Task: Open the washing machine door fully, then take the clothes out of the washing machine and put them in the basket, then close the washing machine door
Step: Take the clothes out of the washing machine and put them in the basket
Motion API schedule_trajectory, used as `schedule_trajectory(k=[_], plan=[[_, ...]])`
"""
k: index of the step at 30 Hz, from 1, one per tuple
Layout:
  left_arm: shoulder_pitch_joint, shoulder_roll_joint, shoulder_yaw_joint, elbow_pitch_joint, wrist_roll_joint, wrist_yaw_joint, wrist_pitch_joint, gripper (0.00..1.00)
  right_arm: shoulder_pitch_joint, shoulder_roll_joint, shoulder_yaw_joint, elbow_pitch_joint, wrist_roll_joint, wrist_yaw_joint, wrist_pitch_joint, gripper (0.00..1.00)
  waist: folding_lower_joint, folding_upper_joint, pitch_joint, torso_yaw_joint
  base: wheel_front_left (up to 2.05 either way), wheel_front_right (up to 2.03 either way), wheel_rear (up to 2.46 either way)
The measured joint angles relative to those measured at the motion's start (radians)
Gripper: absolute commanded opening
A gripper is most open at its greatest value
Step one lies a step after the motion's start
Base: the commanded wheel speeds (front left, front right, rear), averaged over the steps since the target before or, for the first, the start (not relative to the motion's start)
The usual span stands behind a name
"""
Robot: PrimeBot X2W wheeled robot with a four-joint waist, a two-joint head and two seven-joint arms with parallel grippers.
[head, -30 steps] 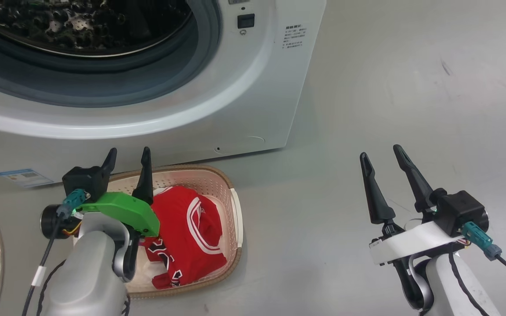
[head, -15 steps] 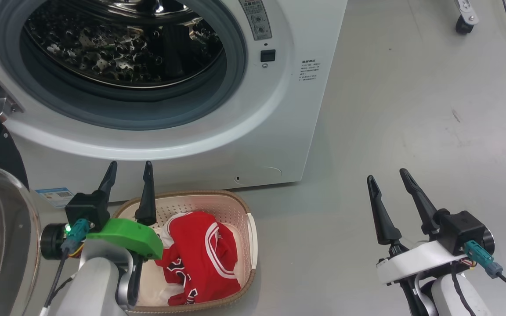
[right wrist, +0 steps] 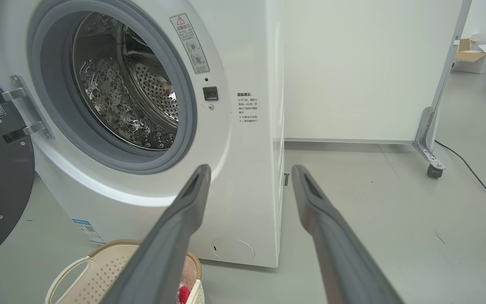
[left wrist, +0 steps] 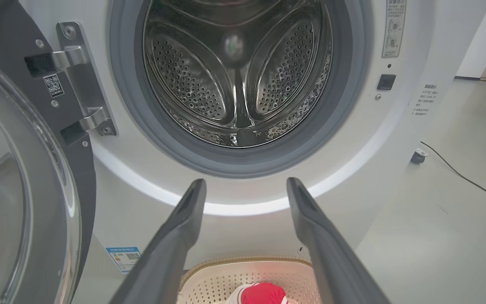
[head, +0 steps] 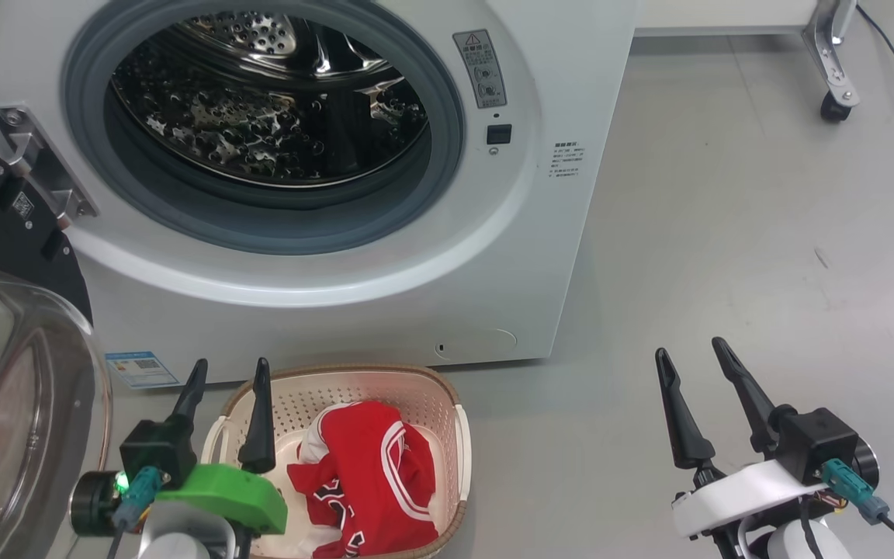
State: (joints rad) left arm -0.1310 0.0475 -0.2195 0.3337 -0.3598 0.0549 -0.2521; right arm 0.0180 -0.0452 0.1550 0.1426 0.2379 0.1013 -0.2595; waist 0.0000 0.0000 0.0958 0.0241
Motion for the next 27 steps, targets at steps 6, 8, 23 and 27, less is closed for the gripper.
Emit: schedule_trajectory(k=[6,8,23,27], plan=[[0.056,0.0,-0.012,-0.048,0.011,0.001,0.0,1.0,0.028,0.001,0.003,-0.003,0.0,-0.007,0.0,1.0,0.0,0.0,-0.025,0.002,0.0,0.0,0.0],[0.074,0.0,-0.015,-0.06,0.011,0.001,0.0,1.0,0.041,0.001,0.005,-0.003,0.0,-0.008,0.0,1.0,0.0,0.0,-0.033,0.002,0.0,0.0,0.0],[0.155,0.01,-0.029,-0.15,0.019,0.011,0.013,1.0,0.078,0.002,0.025,-0.025,0.004,-0.031,0.0,1.0,0.0,0.0,-0.054,-0.007,0.0,0.0,0.0],[0.164,0.018,-0.032,-0.16,0.029,0.013,0.022,1.0,0.08,0.002,0.029,-0.029,0.008,-0.033,0.0,1.0,0.0,0.0,-0.056,-0.011,0.0,0.0,0.0]])
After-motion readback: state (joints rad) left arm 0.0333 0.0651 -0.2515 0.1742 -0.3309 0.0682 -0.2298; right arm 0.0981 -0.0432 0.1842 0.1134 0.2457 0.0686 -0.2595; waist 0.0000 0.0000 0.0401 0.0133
